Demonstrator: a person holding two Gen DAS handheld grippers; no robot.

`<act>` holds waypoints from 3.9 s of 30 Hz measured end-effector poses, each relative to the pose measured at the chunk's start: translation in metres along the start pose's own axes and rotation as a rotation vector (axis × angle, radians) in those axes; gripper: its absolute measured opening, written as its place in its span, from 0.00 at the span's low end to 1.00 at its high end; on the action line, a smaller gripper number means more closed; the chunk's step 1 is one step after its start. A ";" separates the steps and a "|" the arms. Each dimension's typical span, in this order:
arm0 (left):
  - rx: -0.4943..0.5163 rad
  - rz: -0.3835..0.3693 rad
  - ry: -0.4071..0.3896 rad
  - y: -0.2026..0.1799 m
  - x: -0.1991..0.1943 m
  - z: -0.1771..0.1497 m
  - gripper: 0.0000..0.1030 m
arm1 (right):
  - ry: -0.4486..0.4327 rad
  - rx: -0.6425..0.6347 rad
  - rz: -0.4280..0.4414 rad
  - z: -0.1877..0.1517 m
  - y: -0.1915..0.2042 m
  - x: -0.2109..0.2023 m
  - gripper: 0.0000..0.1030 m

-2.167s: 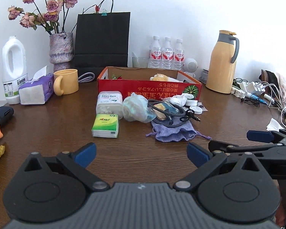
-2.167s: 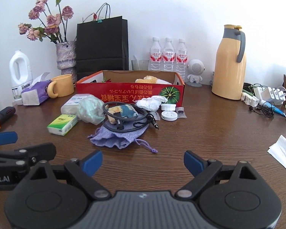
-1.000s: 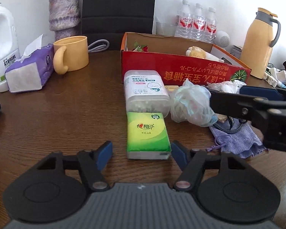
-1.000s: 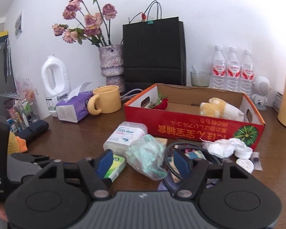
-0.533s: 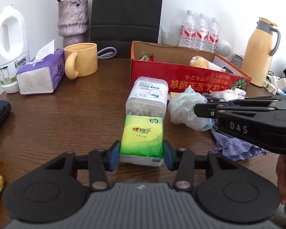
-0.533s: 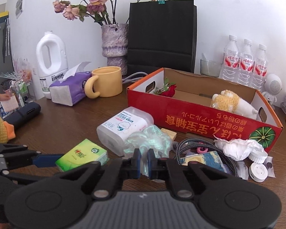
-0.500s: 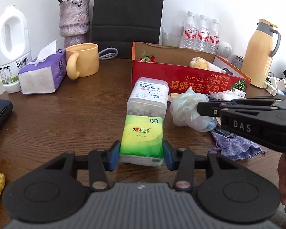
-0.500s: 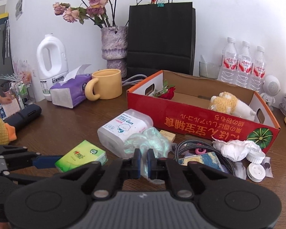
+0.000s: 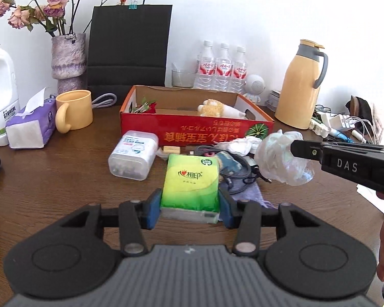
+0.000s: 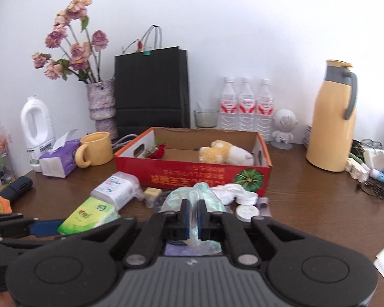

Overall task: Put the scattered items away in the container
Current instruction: 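Grasp the green tissue pack with the left tool while the right tool grasps the plastic bag, then carry tissue pack and plastic bag into the box and release both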

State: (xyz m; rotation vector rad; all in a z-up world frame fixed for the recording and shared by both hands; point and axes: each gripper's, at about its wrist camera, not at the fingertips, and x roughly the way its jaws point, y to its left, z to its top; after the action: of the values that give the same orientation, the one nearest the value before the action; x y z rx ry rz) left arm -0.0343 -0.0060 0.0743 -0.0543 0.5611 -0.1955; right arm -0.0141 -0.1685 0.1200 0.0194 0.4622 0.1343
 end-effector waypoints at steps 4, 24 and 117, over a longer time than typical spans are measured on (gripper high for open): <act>0.026 -0.014 -0.028 -0.023 -0.014 -0.010 0.45 | -0.012 0.026 -0.029 -0.019 -0.020 -0.025 0.04; 0.004 0.036 -0.161 -0.029 -0.094 -0.063 0.45 | -0.178 -0.046 -0.033 -0.066 0.020 -0.123 0.04; -0.025 0.145 0.634 0.062 0.360 0.229 0.86 | 0.632 0.042 -0.131 0.173 -0.093 0.396 0.78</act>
State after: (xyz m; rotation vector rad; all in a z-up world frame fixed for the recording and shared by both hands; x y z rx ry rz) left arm 0.3967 -0.0170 0.0732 0.0264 1.1956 -0.0595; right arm 0.4254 -0.2055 0.0943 -0.0135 1.0953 -0.0020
